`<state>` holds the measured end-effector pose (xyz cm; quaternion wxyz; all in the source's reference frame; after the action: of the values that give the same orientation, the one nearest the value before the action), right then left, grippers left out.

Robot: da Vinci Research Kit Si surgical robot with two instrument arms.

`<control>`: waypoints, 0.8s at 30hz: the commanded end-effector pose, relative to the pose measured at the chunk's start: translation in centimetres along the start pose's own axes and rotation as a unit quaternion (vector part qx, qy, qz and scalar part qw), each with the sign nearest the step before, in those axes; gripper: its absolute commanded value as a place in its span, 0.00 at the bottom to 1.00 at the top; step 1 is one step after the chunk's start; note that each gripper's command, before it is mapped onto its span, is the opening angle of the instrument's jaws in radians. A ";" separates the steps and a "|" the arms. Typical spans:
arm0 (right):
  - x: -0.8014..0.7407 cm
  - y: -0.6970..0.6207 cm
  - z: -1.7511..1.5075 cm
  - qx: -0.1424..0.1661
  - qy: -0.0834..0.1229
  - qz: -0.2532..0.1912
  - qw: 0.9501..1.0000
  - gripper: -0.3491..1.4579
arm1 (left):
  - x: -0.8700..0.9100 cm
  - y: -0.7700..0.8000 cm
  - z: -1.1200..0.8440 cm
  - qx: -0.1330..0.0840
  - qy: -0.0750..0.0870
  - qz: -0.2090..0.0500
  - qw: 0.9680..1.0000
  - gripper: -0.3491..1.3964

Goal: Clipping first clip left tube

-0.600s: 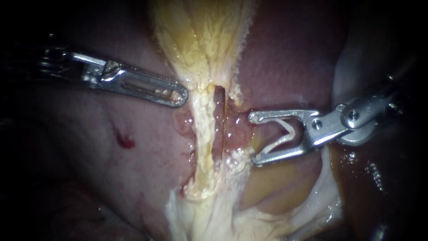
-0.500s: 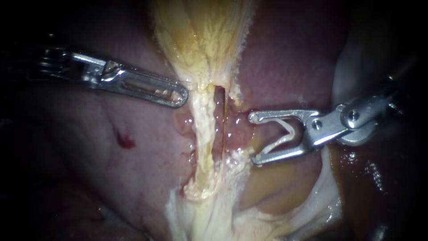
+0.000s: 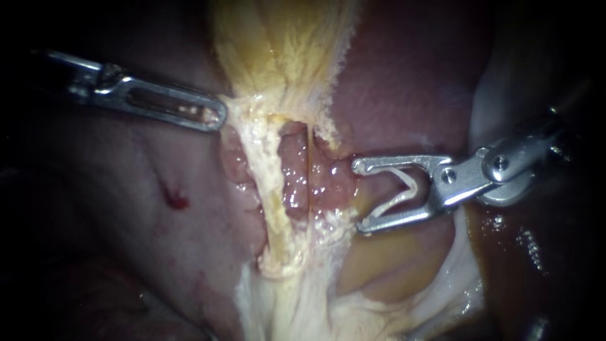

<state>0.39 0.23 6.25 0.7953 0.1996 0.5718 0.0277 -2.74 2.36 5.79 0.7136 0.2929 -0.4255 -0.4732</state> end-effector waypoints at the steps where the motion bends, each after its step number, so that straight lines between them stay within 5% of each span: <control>1: 0.00 0.00 0.00 0.000 0.000 0.000 1.000 0.47 | -0.01 -0.01 -0.02 -0.001 -0.001 -0.001 1.000 0.00; 18: 0.02 0.02 0.19 0.002 0.000 -0.003 1.000 0.47 | 0.00 -0.10 0.02 -0.004 -0.003 -0.002 1.000 0.00; 24: -0.01 0.01 0.41 0.007 0.000 0.030 1.000 0.47 | 0.02 -0.14 0.05 -0.005 -0.004 -0.003 1.000 0.00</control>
<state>0.80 0.12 6.40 0.7921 0.2290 0.5635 0.0519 -2.85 2.29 5.69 0.7116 0.2887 -0.4258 -0.4784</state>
